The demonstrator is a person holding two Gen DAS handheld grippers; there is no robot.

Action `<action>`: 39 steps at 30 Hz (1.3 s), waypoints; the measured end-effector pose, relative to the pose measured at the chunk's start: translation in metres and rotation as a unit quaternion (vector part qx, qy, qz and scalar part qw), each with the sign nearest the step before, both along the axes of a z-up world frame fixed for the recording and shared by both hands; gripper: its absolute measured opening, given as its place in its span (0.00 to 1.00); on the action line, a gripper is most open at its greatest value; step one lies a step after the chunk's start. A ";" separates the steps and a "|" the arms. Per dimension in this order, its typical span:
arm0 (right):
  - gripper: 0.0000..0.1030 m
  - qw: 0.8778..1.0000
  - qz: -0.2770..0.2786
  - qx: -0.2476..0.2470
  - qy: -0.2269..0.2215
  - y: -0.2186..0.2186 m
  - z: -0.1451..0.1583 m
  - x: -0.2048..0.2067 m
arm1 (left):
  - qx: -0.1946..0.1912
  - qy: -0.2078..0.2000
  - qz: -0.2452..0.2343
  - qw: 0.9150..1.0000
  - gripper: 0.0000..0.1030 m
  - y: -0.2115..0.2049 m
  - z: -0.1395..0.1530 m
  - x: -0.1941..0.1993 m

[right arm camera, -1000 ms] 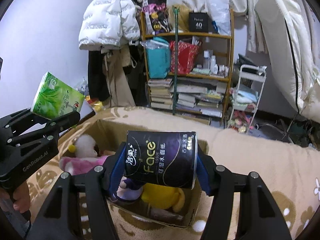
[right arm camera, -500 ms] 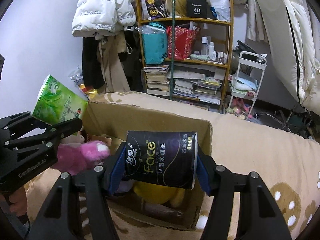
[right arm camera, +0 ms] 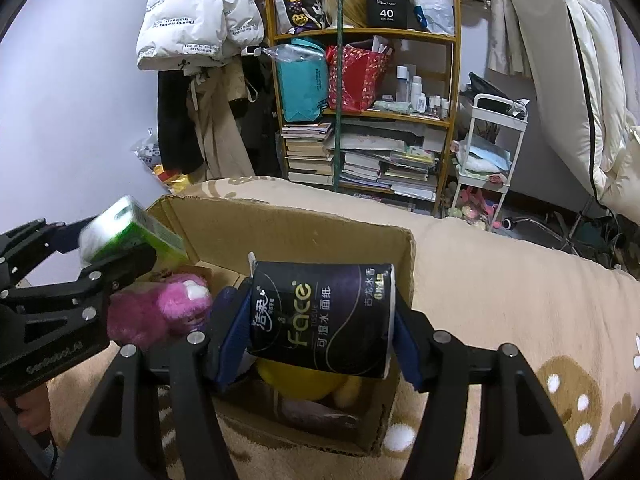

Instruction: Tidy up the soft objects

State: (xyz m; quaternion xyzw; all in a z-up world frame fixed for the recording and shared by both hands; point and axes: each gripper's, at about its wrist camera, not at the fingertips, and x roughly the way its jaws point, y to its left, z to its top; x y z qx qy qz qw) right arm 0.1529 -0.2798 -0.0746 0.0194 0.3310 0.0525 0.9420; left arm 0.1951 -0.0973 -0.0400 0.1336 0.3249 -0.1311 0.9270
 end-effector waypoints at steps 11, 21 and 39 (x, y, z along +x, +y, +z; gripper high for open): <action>0.90 1.000 0.007 0.016 -0.018 -0.002 0.011 -0.016 | -0.021 -0.008 0.024 0.999 0.78 0.019 0.027 -0.019; 1.00 0.999 -0.003 0.018 -0.047 0.003 0.045 -0.050 | -0.034 -0.060 0.055 0.996 0.95 0.050 0.065 -0.062; 1.00 0.991 -0.028 0.002 -0.130 -0.003 0.093 -0.134 | -0.083 -0.147 0.091 0.981 0.97 0.089 0.100 -0.144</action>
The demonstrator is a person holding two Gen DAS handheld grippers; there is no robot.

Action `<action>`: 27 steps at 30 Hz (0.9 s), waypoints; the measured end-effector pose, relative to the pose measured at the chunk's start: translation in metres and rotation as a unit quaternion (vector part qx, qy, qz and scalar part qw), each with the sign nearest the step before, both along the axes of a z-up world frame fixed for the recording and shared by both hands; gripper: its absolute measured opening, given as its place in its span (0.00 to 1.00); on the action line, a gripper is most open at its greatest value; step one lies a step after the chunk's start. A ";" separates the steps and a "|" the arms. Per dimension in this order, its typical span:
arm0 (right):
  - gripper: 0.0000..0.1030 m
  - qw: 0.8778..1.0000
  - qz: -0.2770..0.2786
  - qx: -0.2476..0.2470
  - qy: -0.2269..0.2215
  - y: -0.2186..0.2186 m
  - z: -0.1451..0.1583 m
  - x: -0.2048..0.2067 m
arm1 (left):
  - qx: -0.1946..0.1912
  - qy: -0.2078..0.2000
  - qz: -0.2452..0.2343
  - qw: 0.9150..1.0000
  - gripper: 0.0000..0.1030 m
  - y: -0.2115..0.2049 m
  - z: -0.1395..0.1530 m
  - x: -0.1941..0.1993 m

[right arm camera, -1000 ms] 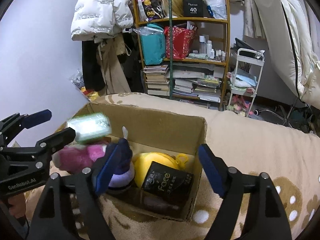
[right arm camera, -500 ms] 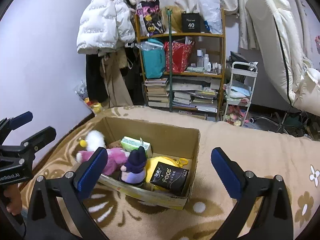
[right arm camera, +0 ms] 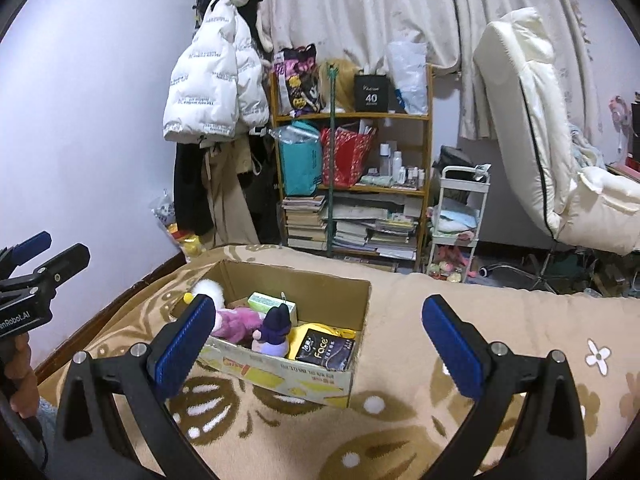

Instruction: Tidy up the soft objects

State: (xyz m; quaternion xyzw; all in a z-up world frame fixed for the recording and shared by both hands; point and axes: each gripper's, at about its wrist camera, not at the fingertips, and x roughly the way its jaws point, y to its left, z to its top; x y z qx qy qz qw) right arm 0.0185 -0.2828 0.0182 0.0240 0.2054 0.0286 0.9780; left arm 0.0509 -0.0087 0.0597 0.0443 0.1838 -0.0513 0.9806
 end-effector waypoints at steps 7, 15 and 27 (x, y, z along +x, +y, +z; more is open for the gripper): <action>1.00 1.000 -0.015 0.008 -0.026 -0.004 -0.005 -0.021 | 0.013 -0.024 0.002 1.000 0.97 -0.005 -0.011 -0.021; 1.00 0.999 -0.027 0.001 -0.045 -0.007 -0.011 -0.027 | 0.002 -0.005 -0.002 1.000 0.97 -0.003 -0.026 -0.012; 1.00 0.999 -0.031 0.002 -0.026 -0.012 -0.029 -0.018 | 0.016 0.020 -0.018 1.000 0.97 -0.015 -0.050 0.002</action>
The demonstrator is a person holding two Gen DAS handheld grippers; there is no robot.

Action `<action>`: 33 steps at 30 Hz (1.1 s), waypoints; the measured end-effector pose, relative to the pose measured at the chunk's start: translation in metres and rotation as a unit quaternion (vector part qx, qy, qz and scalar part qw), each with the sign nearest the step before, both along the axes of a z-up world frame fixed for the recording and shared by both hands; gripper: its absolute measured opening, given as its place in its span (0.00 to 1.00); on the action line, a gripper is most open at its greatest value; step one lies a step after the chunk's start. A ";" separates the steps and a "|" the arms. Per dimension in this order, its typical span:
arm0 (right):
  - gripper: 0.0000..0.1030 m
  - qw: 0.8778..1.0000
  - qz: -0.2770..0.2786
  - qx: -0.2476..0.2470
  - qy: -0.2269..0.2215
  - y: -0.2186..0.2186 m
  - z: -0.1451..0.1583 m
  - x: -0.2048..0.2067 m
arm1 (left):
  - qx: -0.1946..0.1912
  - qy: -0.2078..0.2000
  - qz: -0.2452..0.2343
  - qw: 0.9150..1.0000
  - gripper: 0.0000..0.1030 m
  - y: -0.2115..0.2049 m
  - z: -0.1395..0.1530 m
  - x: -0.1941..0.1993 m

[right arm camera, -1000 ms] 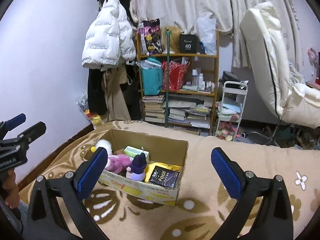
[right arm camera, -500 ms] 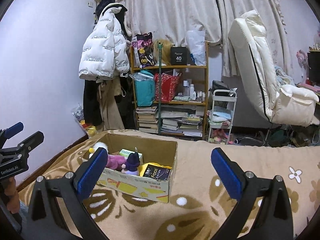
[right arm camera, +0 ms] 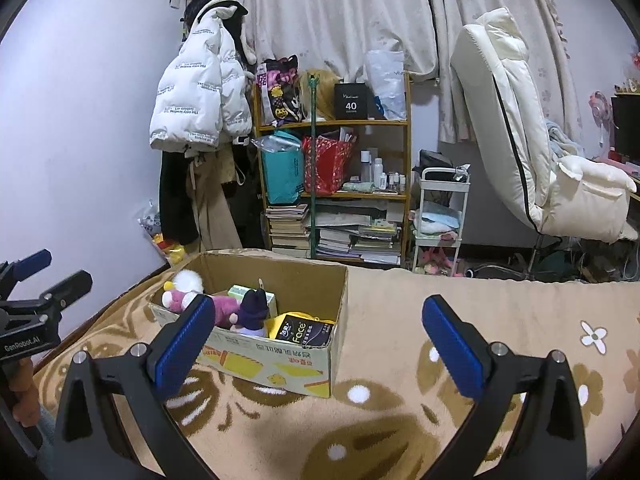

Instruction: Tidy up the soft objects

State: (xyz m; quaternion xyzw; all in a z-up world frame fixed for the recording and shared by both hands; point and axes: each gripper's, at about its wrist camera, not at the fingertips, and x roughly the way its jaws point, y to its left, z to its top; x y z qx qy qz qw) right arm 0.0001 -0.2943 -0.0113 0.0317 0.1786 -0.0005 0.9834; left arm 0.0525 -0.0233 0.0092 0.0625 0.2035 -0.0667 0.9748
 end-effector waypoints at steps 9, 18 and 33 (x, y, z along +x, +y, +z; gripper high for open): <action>1.00 1.000 -0.008 0.003 0.007 -0.001 -0.007 0.007 | 0.005 0.018 0.000 1.000 0.97 -0.003 -0.011 0.010; 1.00 1.000 -0.009 0.002 0.008 -0.003 -0.008 0.008 | 0.004 0.028 -0.001 1.000 0.97 -0.003 -0.014 0.013; 1.00 1.000 -0.006 0.004 0.010 -0.003 -0.011 0.008 | -0.001 0.003 0.008 1.000 0.97 -0.002 -0.008 0.003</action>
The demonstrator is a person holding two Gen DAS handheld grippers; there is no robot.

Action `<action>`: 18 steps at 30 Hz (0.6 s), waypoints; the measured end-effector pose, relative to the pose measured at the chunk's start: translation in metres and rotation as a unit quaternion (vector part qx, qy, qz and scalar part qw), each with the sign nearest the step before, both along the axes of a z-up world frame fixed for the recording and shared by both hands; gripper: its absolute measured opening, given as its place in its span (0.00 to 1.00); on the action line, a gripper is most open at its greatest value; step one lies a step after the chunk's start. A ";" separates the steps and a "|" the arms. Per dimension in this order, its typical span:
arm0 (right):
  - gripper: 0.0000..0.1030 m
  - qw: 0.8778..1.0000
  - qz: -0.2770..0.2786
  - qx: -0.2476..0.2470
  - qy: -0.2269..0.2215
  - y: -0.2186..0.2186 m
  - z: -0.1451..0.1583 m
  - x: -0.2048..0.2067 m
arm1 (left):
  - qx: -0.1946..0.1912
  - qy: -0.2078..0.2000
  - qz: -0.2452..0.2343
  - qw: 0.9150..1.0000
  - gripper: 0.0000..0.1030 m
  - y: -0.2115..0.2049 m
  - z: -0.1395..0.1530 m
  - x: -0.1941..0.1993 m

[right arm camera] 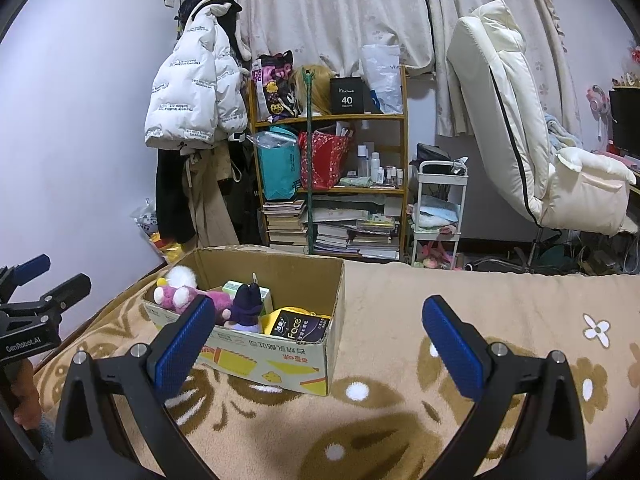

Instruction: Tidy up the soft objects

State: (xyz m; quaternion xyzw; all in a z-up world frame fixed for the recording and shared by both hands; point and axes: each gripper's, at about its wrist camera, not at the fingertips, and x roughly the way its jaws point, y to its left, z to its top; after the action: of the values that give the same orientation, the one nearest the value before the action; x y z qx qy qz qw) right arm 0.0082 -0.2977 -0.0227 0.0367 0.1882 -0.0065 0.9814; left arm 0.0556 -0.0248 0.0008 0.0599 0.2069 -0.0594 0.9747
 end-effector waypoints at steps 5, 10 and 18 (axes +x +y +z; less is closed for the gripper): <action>1.00 1.000 0.000 -0.001 -0.001 0.000 0.000 0.000 | -0.002 -0.004 0.001 1.000 0.97 0.001 0.002 -0.002; 1.00 1.000 0.001 0.000 -0.001 0.000 0.000 0.000 | -0.001 -0.003 0.003 1.000 0.97 0.002 0.003 -0.003; 1.00 1.000 -0.004 -0.001 0.001 -0.003 -0.006 0.000 | 0.002 0.003 0.002 1.000 0.97 0.000 0.004 -0.002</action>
State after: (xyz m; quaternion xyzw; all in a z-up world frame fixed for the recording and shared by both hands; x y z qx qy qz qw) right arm 0.0081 -0.3009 -0.0284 0.0361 0.1886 -0.0106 0.9813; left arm 0.0532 -0.0245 0.0052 0.0615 0.2097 -0.0574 0.9741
